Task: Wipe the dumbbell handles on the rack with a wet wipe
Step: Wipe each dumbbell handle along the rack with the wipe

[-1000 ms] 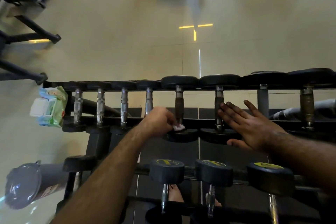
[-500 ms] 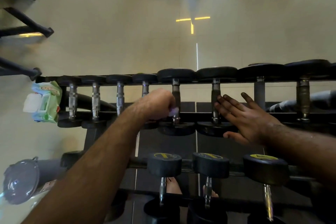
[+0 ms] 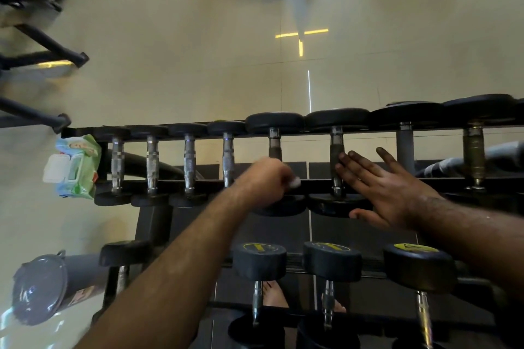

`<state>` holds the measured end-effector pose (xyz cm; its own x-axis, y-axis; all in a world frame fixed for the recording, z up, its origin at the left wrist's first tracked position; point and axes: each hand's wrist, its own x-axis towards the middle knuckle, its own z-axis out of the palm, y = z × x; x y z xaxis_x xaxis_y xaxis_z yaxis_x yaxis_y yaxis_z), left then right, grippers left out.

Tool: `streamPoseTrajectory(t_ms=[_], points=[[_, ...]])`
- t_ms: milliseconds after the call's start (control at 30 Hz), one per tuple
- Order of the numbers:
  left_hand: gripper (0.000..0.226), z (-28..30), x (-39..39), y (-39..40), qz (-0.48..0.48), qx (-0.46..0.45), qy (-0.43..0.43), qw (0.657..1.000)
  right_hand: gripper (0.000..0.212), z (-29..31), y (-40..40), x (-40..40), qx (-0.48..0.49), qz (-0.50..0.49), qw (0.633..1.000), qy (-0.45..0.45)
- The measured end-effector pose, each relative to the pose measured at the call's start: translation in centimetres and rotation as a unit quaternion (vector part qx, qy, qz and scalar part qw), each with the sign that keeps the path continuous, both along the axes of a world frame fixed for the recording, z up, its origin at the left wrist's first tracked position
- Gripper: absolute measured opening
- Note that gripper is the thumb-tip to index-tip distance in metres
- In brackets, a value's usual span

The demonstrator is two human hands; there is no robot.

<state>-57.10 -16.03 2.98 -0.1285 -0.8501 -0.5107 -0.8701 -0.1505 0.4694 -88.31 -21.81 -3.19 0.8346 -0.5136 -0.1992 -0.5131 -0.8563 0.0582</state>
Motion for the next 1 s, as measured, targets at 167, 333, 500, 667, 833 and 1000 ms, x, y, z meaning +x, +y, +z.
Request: streamPoseTrajectory(t_ms=[167, 333, 500, 667, 833, 1000], points=[[0.015, 1.3, 1.4, -1.9, -0.101, 0.102, -0.016, 0.990, 0.094, 0.1, 0.1, 0.0, 0.023, -0.005, 1.000, 0.010], [0.012, 1.1, 1.0, -3.1, -0.009, 0.013, 0.020, 1.000, 0.094, 0.2, 0.1, 0.1, 0.021, -0.005, 1.000, 0.016], [0.015, -0.1, -1.1, -0.7, -0.071, 0.065, -0.029, 0.995, 0.094, 0.5, -0.1, 0.2, 0.025, -0.005, 0.999, 0.022], [0.006, 2.3, 5.2, -0.8, 0.003, 0.084, -0.059, 0.995, 0.093, 0.6, 0.1, 0.2, 0.020, -0.005, 1.000, 0.022], [0.010, -0.5, 3.0, 0.7, 0.018, 0.093, -0.101, 0.990, 0.093, 0.4, 0.1, 0.1, 0.029, -0.008, 0.999, 0.027], [0.021, 3.8, 4.7, 0.3, 0.025, 0.140, 0.064, 0.988, 0.093, 0.1, -0.1, 0.0, 0.029, -0.001, 0.999, 0.028]])
